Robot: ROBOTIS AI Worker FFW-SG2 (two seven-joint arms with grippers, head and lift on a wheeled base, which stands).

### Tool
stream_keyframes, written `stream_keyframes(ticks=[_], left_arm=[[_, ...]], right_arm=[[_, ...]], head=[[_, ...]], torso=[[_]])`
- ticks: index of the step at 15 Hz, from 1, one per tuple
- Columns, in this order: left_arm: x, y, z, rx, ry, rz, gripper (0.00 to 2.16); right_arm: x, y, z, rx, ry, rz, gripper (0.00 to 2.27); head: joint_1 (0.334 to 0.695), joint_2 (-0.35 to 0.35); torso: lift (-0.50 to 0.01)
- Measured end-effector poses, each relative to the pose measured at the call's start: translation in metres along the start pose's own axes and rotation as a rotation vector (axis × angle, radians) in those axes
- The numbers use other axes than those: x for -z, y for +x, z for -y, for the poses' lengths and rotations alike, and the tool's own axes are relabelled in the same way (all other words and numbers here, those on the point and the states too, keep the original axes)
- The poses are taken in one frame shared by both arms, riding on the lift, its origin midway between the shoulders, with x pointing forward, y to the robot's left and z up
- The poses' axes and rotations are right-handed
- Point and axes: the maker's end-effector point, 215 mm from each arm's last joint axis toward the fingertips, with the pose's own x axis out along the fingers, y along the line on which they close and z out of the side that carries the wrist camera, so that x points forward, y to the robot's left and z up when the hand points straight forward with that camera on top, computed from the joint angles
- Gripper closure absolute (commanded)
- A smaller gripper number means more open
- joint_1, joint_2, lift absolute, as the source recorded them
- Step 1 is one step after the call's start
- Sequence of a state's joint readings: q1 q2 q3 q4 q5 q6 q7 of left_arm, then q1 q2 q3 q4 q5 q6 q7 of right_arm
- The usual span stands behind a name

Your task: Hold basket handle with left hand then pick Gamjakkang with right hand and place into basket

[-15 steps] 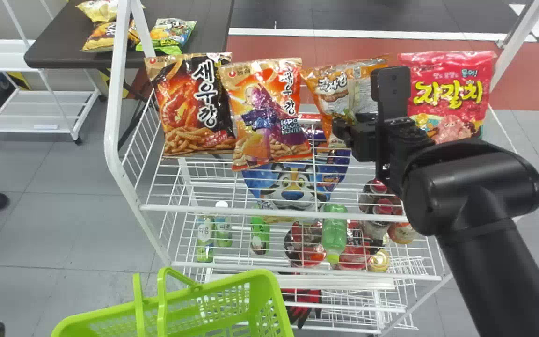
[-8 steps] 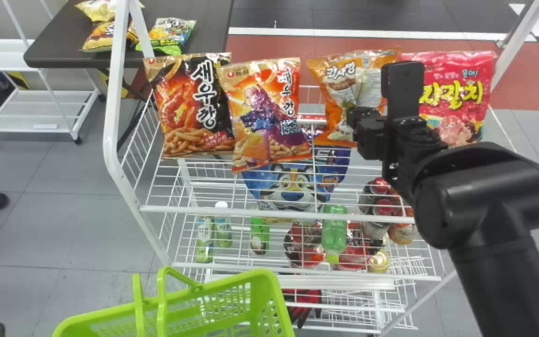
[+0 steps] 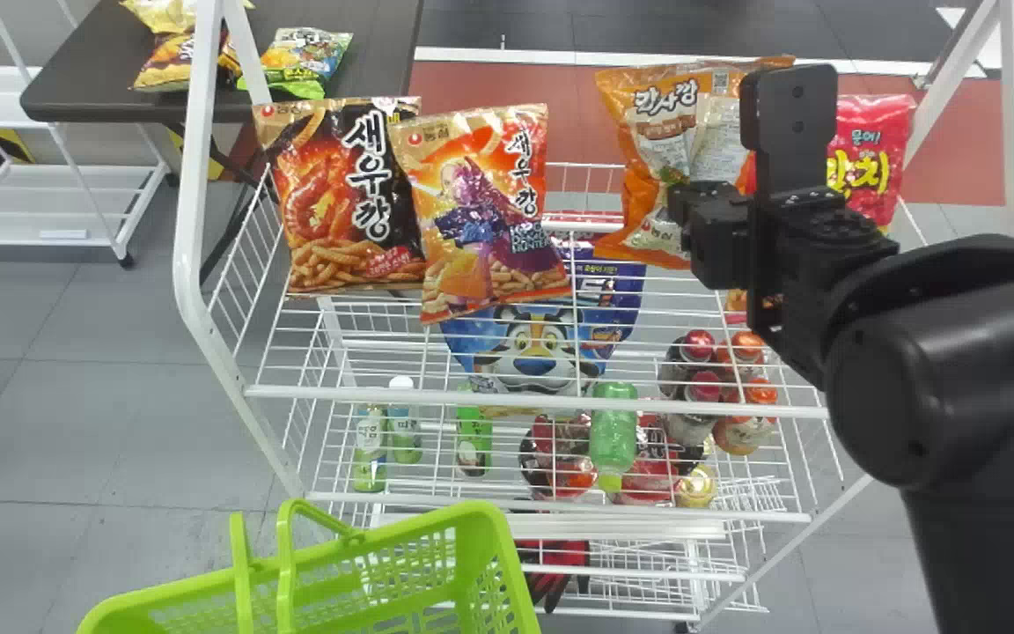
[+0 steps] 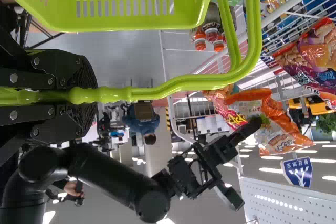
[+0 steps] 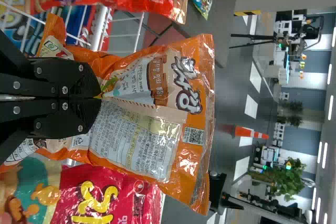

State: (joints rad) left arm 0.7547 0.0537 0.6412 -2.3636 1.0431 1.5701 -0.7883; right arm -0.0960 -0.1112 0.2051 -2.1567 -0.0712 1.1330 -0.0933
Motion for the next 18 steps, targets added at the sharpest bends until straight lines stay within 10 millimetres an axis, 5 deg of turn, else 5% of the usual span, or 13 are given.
stream_keyframes(ticks=[5, 7, 18], left_arm=[[-0.001, 0.0, -0.001, 0.001, -0.002, 0.002, 2.15], [-0.001, 0.001, 0.0, 0.002, 0.0, 0.001, 2.15], [-0.003, 0.001, 0.001, 0.008, 0.003, 0.001, 2.15]], right_arm=[[0.039, -0.07, -0.03, -0.079, -0.047, -0.177, 2.25], [0.036, -0.089, -0.049, -0.137, -0.047, -0.165, 2.25], [0.082, -0.158, -0.184, -0.574, -0.01, -0.252, 2.25]], head=[[0.695, 0.011], [0.695, 0.044], [0.695, 0.328]], torso=[[-0.018], [-0.018], [-0.018]])
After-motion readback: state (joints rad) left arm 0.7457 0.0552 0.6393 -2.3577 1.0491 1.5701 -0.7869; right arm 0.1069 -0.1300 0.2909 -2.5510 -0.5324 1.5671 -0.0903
